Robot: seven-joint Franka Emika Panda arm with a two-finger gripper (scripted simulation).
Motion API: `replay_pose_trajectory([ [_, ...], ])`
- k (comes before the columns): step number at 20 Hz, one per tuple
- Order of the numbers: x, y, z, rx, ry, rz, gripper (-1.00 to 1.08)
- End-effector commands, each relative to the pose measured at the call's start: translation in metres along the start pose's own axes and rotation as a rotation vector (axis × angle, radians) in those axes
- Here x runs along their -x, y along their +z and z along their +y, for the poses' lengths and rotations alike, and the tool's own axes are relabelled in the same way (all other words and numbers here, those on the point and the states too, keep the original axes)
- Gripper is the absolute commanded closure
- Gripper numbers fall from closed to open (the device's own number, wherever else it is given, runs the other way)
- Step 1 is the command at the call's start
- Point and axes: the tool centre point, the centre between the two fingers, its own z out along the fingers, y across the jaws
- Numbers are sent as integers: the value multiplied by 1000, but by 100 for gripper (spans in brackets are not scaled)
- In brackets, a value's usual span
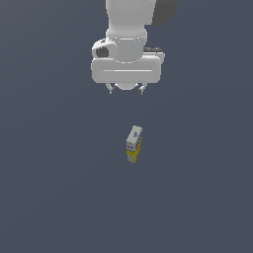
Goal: Pick up the object and move it to a goal position.
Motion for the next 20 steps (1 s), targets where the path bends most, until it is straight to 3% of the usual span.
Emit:
replay_pose_trajectory([
  [1,0,0,0,0,0,0,-92],
  [9,10,14,14,24,14,-50,-92],
  [20,7,19,12,23,30,-50,-92],
])
